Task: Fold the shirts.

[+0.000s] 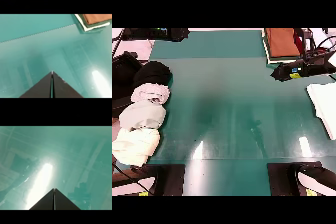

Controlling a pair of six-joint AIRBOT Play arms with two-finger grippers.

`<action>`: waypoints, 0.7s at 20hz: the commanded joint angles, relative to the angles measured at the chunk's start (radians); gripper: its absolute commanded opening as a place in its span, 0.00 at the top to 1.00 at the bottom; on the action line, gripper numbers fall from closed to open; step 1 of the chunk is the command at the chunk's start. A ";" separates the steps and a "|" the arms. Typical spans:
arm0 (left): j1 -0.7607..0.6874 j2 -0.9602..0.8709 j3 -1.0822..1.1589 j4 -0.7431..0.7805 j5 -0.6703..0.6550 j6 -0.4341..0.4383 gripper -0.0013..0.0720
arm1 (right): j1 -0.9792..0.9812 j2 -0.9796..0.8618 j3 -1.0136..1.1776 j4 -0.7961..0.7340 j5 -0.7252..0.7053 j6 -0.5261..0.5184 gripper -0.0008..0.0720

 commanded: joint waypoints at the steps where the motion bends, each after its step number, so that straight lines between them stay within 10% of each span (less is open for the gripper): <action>1: 0.000 0.001 0.000 0.000 0.000 0.000 0.95 | 0.001 0.001 0.001 0.000 0.002 0.000 0.96; 14: 0.004 0.000 -0.002 0.064 0.111 0.035 0.95 | 0.001 0.001 0.001 0.000 0.002 0.000 0.96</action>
